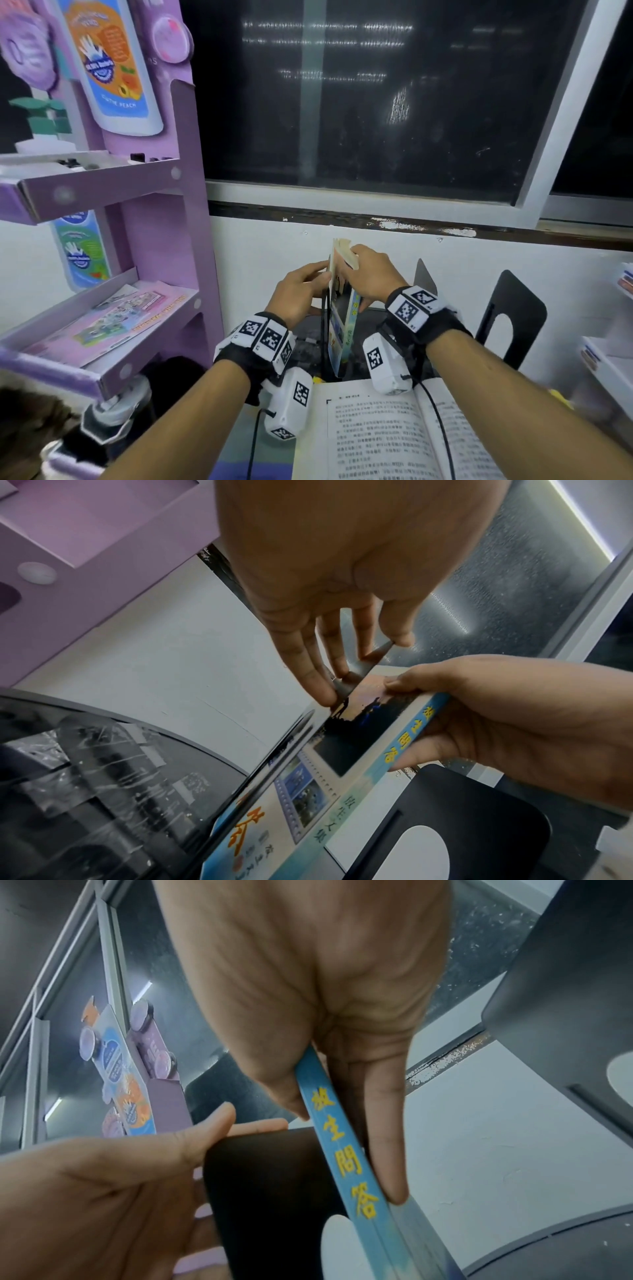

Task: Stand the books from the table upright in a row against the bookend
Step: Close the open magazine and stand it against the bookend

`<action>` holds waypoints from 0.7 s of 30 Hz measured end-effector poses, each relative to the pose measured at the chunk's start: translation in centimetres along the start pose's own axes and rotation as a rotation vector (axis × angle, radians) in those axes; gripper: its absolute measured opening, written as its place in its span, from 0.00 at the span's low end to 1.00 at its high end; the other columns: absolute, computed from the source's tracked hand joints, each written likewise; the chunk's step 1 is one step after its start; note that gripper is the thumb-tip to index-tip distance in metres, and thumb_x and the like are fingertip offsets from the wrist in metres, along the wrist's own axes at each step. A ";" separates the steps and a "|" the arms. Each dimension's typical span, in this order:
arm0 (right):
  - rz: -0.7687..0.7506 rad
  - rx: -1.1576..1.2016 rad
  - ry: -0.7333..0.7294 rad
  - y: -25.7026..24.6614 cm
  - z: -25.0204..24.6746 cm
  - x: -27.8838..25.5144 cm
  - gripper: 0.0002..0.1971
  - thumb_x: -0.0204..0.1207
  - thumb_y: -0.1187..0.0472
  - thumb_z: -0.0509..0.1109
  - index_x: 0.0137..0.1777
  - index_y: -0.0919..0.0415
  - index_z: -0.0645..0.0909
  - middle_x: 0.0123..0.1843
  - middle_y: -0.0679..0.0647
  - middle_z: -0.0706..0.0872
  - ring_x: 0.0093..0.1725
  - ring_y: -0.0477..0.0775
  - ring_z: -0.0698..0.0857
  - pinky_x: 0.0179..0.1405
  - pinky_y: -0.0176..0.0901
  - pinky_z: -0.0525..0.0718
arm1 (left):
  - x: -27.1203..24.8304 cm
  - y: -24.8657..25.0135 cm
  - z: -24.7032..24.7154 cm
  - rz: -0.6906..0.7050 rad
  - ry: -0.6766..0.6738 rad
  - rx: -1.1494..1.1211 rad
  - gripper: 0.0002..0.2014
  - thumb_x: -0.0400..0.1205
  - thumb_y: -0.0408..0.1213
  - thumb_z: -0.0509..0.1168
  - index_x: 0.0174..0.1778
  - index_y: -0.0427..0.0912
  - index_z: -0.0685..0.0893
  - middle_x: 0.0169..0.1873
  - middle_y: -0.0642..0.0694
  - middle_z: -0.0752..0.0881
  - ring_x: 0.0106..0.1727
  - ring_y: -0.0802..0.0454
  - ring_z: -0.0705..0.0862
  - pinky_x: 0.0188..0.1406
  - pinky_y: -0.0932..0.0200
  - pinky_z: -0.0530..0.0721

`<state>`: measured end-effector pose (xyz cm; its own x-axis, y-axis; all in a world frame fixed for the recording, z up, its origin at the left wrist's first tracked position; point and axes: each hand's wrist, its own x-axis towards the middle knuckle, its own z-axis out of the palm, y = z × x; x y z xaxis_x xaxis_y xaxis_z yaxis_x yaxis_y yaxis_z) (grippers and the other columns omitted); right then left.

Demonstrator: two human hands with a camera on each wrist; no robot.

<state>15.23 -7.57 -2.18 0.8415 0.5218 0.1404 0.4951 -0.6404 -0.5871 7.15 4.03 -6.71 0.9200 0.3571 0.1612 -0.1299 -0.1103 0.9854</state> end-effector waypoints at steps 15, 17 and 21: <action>0.050 0.273 -0.225 -2.2 0.5 -2.0 0.17 0.82 0.54 0.63 0.66 0.60 0.68 0.62 0.63 0.81 0.40 0.67 0.91 0.39 0.58 0.92 | -0.6 -0.4 -1.2 -0.035 -0.090 -0.041 0.18 0.89 0.33 0.53 0.74 0.44 0.75 0.60 0.38 0.85 0.51 0.50 0.87 0.37 0.59 0.89; 0.060 0.293 -0.238 -2.4 0.4 -2.2 0.14 0.83 0.55 0.63 0.64 0.61 0.71 0.62 0.63 0.81 0.42 0.68 0.90 0.42 0.60 0.91 | -0.7 -0.4 -1.3 -0.033 -0.102 -0.031 0.18 0.89 0.31 0.54 0.74 0.44 0.76 0.56 0.41 0.86 0.51 0.51 0.88 0.40 0.58 0.90; 0.072 0.312 -0.250 -2.3 0.6 -2.1 0.16 0.83 0.55 0.63 0.66 0.61 0.70 0.63 0.64 0.81 0.43 0.67 0.90 0.40 0.58 0.92 | -0.9 -0.3 -1.4 -0.038 -0.111 -0.028 0.18 0.88 0.31 0.55 0.73 0.45 0.76 0.55 0.42 0.86 0.51 0.51 0.87 0.41 0.58 0.90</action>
<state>12.14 -6.82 -1.62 0.7741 0.6273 -0.0857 0.3147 -0.4987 -0.8077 5.83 5.00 -7.06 0.9597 0.2550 0.1180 -0.1028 -0.0722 0.9921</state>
